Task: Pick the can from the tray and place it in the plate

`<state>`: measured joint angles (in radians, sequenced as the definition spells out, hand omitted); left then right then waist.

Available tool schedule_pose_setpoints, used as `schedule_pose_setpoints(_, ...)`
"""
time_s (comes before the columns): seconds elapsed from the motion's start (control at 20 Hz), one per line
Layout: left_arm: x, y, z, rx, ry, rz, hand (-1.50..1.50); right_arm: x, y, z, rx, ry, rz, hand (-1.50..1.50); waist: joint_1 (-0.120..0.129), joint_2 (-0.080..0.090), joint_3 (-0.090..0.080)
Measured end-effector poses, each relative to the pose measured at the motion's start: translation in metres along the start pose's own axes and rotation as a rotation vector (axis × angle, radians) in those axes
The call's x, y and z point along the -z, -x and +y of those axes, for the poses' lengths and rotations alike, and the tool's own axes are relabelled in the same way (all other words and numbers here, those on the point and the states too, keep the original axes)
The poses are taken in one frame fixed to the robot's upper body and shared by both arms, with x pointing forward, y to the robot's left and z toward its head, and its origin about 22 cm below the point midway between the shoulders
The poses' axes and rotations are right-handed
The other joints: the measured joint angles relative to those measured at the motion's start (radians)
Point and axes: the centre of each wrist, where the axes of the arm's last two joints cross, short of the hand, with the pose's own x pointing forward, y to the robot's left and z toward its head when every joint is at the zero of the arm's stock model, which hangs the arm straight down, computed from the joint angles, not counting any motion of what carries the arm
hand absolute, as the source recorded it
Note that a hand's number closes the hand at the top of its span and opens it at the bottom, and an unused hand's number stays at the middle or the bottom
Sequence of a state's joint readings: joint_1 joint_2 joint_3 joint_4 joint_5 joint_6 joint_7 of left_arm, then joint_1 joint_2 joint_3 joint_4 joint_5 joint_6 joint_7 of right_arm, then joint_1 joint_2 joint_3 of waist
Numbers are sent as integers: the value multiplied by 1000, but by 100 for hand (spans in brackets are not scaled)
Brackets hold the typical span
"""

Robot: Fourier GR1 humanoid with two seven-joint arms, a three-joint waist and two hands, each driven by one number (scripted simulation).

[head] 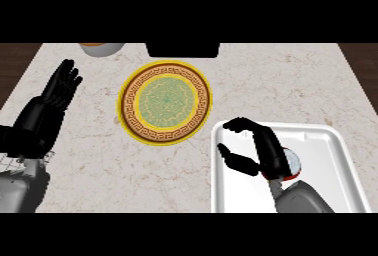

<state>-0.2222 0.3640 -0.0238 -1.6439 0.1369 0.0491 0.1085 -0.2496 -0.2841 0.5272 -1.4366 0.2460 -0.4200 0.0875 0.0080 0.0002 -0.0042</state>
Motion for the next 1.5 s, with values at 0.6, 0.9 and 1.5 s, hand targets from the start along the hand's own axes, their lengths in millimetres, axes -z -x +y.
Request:
schedule_pose_setpoints(0.6, 10, 1, 13, 9, -3, -7, 0, -29, -22, 10, 39, 234, -153, -150, -16, -3, 3)
schedule_pose_setpoints(0.9, 6, 5, 14, 20, -12, 7, 0, -29, -31, -30, -219, 119, 45, -150, -28, -10, -2)
schedule_pose_setpoints(1.5, 10, -4, 10, 14, 8, -5, 0, -22, -82, -61, -552, -250, 488, -150, -11, -5, 1)
